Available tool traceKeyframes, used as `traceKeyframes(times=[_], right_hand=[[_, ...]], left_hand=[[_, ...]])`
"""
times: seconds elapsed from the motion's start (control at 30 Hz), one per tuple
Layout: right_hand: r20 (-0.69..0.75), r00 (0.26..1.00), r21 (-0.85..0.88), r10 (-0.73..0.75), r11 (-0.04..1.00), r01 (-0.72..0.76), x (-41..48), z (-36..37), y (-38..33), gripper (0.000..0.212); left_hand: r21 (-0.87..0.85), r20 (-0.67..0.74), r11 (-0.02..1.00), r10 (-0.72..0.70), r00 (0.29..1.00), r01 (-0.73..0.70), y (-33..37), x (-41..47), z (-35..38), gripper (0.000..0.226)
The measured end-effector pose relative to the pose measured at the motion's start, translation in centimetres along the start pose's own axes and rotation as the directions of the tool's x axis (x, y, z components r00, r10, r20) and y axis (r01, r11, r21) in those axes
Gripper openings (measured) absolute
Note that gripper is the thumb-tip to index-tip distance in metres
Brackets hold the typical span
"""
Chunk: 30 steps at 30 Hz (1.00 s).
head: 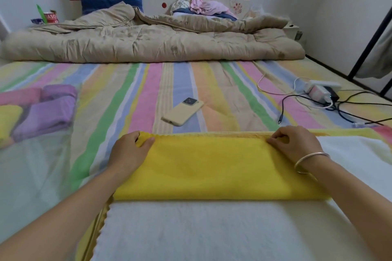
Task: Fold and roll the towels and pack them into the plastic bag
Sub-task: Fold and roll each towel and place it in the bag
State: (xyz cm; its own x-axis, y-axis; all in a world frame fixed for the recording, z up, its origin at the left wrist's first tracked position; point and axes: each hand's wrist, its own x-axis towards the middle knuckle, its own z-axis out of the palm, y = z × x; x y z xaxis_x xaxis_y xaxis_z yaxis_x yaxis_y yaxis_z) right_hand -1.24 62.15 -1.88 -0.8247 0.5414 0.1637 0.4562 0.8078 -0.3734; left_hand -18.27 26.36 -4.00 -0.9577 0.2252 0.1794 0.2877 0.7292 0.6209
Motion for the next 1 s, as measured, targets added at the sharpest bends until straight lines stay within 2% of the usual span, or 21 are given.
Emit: traceKeyframes(times=[0.03, 0.1, 0.17, 0.2, 0.23, 0.3, 0.33, 0.4, 0.43, 0.47, 0.53, 0.63, 0.7, 0.73, 0.77, 0.8, 0.83, 0.87, 0.9, 0.93, 1.0], right_hand=[[-0.011, 1.000, -0.032, -0.010, 0.999, 0.010, -0.2, 0.0, -0.1, 0.012], [-0.072, 0.995, -0.130, -0.072, 0.990, 0.062, -0.7, 0.3, -1.0, 0.029], [-0.125, 0.974, -0.175, -0.190, 0.970, 0.167, -2.1, 0.3, -3.8, 0.045], [-0.082, 0.967, -0.162, -0.243, 0.960, 0.228, -3.3, 0.6, -5.8, 0.058], [0.021, 0.955, -0.149, -0.297, 0.943, 0.297, -4.7, 1.1, -7.8, 0.075], [0.264, 0.905, -0.161, -0.333, 0.910, 0.382, -7.7, 3.2, -10.5, 0.102], [0.339, 0.885, -0.164, -0.319, 0.906, 0.389, -8.7, 4.0, -11.0, 0.106], [0.308, 0.906, -0.229, -0.290, 0.902, 0.367, -10.4, 4.5, -10.5, 0.099], [0.303, 0.922, -0.256, -0.240, 0.912, 0.321, -10.8, 4.3, -9.3, 0.100], [0.286, 0.937, -0.291, -0.203, 0.913, 0.286, -10.8, 4.0, -7.6, 0.107], [0.317, 0.948, -0.345, -0.003, 0.931, 0.118, -11.3, 2.5, -4.4, 0.111], [0.268, 0.928, -0.381, 0.259, 0.913, -0.144, -12.3, -0.5, -1.6, 0.083], [0.125, 0.953, -0.366, 0.277, 0.905, -0.216, -13.4, -1.8, -1.5, 0.075], [0.013, 0.966, -0.287, 0.259, 0.926, -0.244, -14.1, -2.3, -2.0, 0.068], [-0.069, 0.961, -0.127, 0.268, 0.953, -0.275, -14.8, -2.6, -2.4, 0.058], [-0.057, 0.943, 0.103, 0.327, 0.942, -0.320, -15.4, -3.0, -3.0, 0.049], [0.064, 0.909, 0.361, 0.411, 0.840, -0.405, -15.9, -3.4, -3.7, 0.044], [0.252, 0.858, 0.583, 0.448, 0.637, -0.504, -16.3, -3.5, -4.3, 0.044], [0.414, 0.798, 0.702, 0.438, 0.405, -0.586, -16.6, -3.5, -4.6, 0.047], [0.506, 0.761, 0.764, 0.406, 0.199, -0.614, -16.8, -3.4, -4.8, 0.051], [0.540, 0.753, 0.834, 0.376, -0.117, -0.540, -16.6, -3.2, -4.7, 0.058]], left_hand=[[0.021, 0.015, 1.000, -0.003, 1.000, 0.003, -0.2, 0.1, 0.1, 0.036], [0.155, -0.031, 0.988, 0.010, 0.999, -0.005, 0.2, 0.1, -0.3, 0.027], [0.337, -0.155, 0.936, 0.164, 0.974, -0.104, 1.3, -0.5, -0.4, 0.041], [0.366, -0.196, 0.908, 0.288, 0.938, -0.202, 2.6, -1.0, -0.2, 0.049], [0.349, -0.194, 0.885, 0.390, 0.900, -0.308, 4.0, -1.7, 0.2, 0.053], [0.312, -0.048, 0.826, 0.506, 0.861, -0.468, 6.4, -3.8, 1.9, 0.055], [0.314, 0.068, 0.796, 0.524, 0.849, -0.517, 7.0, -4.9, 3.0, 0.060], [0.361, 0.271, 0.753, 0.479, 0.835, -0.550, 6.6, -6.5, 4.4, 0.083], [0.389, 0.319, 0.748, 0.438, 0.841, -0.537, 5.8, -6.9, 4.8, 0.093], [0.407, 0.323, 0.750, 0.416, 0.850, -0.522, 4.9, -7.0, 5.0, 0.098], [0.421, 0.272, 0.755, 0.424, 0.864, -0.503, 4.0, -7.1, 5.0, 0.096], [0.455, 0.258, 0.748, 0.408, 0.876, -0.483, 3.9, -7.5, 5.2, 0.090], [0.459, 0.259, 0.753, 0.394, 0.882, -0.471, 4.0, -7.6, 5.3, 0.085], [0.457, 0.256, 0.755, 0.394, 0.883, -0.470, 4.0, -7.7, 5.2, 0.082], [0.456, 0.251, 0.755, 0.398, 0.882, -0.471, 3.9, -7.6, 5.2, 0.080], [0.453, 0.251, 0.755, 0.402, 0.881, -0.474, 3.8, -7.6, 5.2, 0.079], [0.443, 0.257, 0.757, 0.405, 0.877, -0.479, 3.8, -7.5, 5.2, 0.079], [0.424, 0.266, 0.763, 0.410, 0.873, -0.488, 3.8, -7.5, 5.1, 0.080], [0.402, 0.273, 0.768, 0.419, 0.866, -0.498, 3.8, -7.5, 4.9, 0.082], [0.380, 0.279, 0.769, 0.435, 0.856, -0.514, 3.5, -7.5, 4.7, 0.085], [0.366, 0.287, 0.748, 0.475, 0.832, -0.553, 2.6, -7.3, 4.1, 0.091]])
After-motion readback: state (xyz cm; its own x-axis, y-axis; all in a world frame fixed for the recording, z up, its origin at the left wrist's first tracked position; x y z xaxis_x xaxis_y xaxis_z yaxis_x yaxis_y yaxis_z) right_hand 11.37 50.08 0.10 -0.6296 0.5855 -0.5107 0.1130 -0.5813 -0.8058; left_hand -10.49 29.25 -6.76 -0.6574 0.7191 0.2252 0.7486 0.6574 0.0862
